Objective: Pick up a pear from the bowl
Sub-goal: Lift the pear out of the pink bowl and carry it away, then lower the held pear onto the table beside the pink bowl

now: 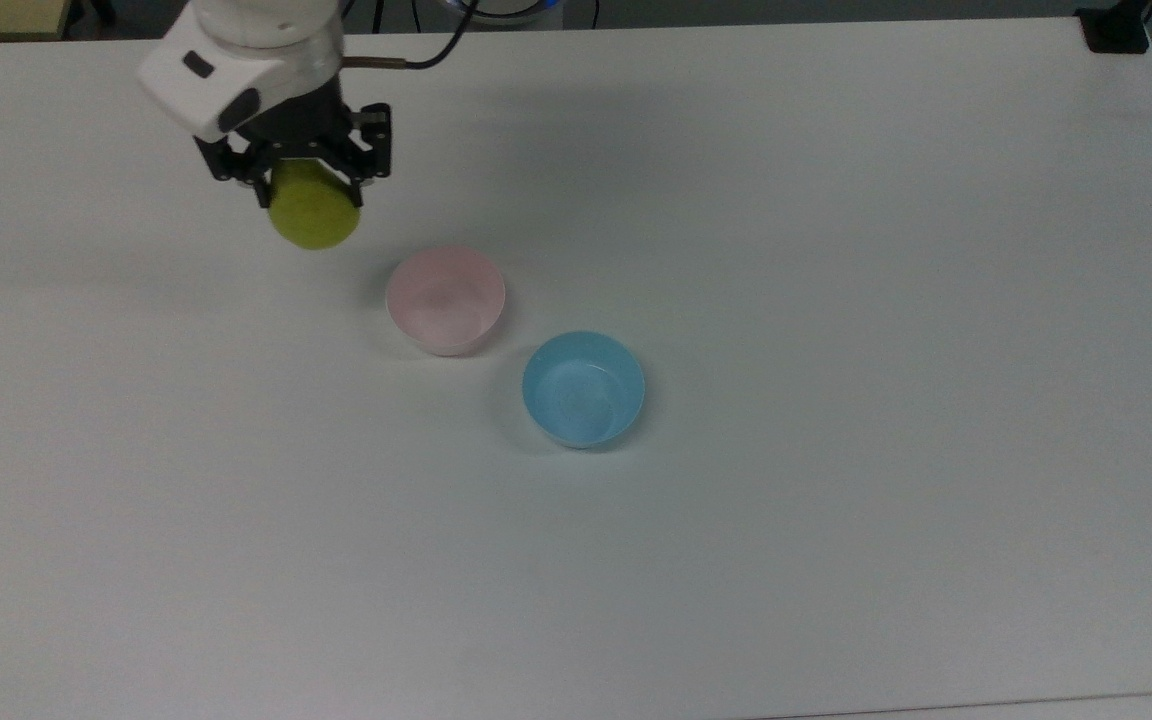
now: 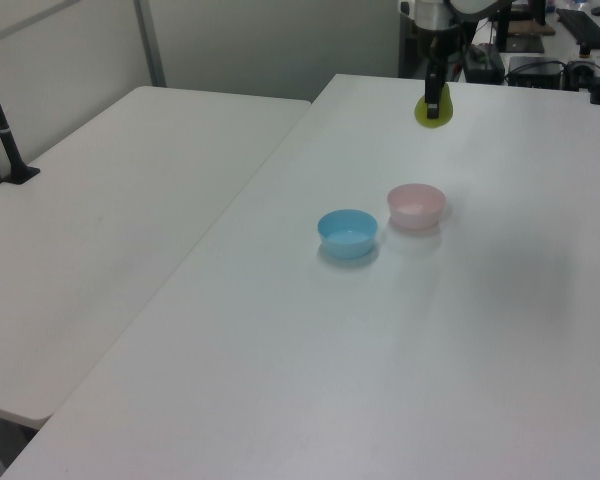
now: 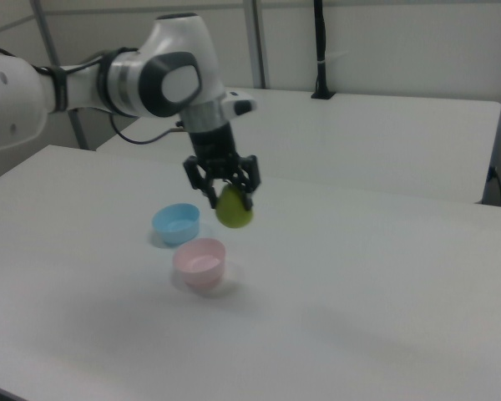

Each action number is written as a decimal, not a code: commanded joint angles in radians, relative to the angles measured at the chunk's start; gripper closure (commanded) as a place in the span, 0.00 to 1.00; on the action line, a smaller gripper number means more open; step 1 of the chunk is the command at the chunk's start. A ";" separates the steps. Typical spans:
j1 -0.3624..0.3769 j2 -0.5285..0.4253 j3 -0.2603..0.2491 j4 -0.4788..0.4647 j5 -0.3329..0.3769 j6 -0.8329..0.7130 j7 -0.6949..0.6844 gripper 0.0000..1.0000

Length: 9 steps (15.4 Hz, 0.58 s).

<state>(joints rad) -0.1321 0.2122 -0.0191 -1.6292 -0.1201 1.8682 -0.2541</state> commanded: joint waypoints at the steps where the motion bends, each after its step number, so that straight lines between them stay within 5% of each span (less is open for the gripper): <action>1: -0.078 0.062 -0.004 0.014 0.013 0.110 -0.067 0.62; 9: -0.136 0.220 -0.007 -0.037 -0.007 0.304 -0.067 0.60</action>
<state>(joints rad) -0.2636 0.4143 -0.0242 -1.6338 -0.1218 2.1196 -0.3056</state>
